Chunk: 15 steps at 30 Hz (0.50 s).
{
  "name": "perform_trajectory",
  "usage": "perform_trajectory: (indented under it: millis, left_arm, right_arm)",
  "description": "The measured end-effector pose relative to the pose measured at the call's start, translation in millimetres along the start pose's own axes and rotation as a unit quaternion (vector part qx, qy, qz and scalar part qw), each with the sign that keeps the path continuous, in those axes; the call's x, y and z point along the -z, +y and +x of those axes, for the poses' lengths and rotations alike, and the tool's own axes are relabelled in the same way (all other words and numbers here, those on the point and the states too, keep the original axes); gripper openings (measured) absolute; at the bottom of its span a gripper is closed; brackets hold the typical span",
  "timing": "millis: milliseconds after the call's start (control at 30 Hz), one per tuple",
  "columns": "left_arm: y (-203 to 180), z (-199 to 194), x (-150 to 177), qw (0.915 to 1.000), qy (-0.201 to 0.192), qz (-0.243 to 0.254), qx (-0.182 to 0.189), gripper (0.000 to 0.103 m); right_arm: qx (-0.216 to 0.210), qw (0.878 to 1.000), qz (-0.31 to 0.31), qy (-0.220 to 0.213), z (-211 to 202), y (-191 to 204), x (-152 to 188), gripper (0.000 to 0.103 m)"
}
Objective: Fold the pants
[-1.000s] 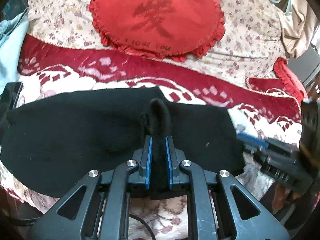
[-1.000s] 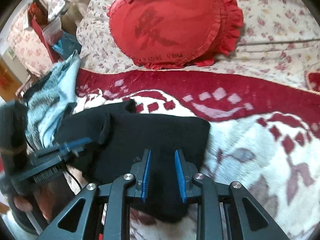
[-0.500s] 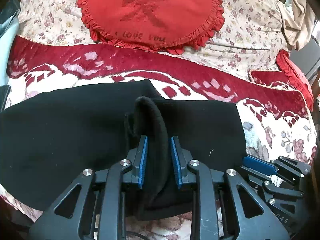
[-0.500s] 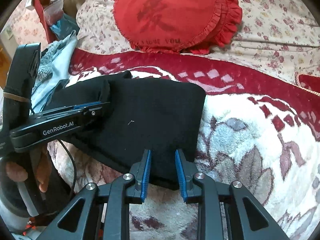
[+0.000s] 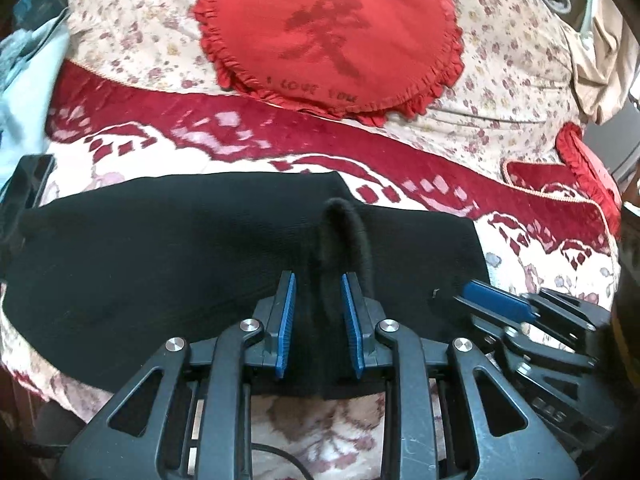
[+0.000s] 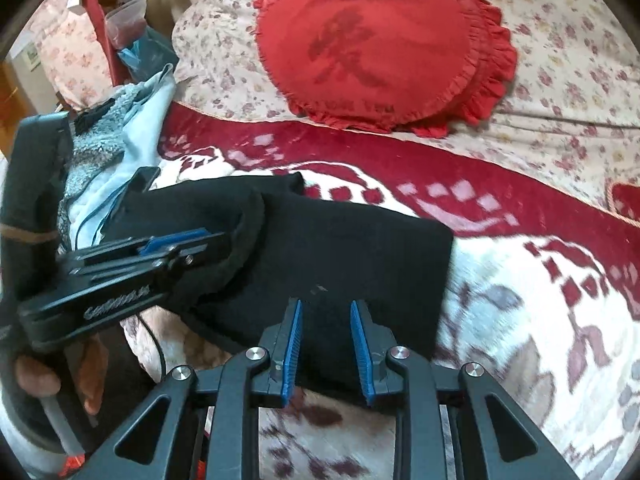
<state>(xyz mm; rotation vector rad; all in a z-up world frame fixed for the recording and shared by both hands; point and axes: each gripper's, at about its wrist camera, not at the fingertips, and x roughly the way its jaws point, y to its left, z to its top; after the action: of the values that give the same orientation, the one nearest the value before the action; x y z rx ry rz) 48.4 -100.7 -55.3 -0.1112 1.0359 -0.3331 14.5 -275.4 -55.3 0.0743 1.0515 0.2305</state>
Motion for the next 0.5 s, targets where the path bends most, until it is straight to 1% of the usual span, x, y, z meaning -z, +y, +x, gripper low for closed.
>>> perform_trajectory:
  millis: [33, 100, 167, 233, 300, 367, 433, 467, 500]
  left_arm:
    - [3, -1, 1, 1.0000, -0.001, -0.003, 0.000, 0.037]
    - [12, -6, 2, 0.9998, -0.004, -0.017, 0.003, 0.044]
    - [22, -11, 4, 0.9995, -0.005, -0.031, 0.006, 0.044]
    - [31, -17, 7, 0.9991, -0.005, -0.042, 0.006, 0.044]
    - [44, -25, 11, 0.9981, -0.007, -0.060, 0.009, 0.044]
    - [61, -35, 16, 0.9960, -0.014, -0.087, 0.016, 0.046]
    - [79, -46, 23, 0.9921, -0.026, -0.120, 0.025, 0.056]
    - [89, -51, 28, 0.9894, -0.032, -0.139, 0.027, 0.063]
    - [98, -55, 32, 0.9870, -0.037, -0.154, 0.026, 0.067]
  right_arm:
    - [0.000, 1.000, -0.003, 0.002, 5, 3, -3, 0.023]
    - [0.005, 1.000, -0.015, 0.009, 22, 9, -9, 0.024]
    - [0.019, 0.999, -0.031, 0.025, 39, 15, -12, 0.024]
    - [0.026, 0.999, -0.043, 0.020, 42, 21, -16, 0.024]
    - [0.013, 0.999, -0.046, 0.023, 41, 25, -24, 0.024]
    - [-0.003, 0.999, -0.052, 0.014, 38, 32, -35, 0.024]
    - [-0.024, 0.998, -0.064, 0.005, 38, 43, -46, 0.025]
    - [-0.044, 0.997, -0.070, 0.004, 40, 50, -53, 0.026]
    - [-0.068, 0.995, -0.074, 0.005, 44, 58, -60, 0.028]
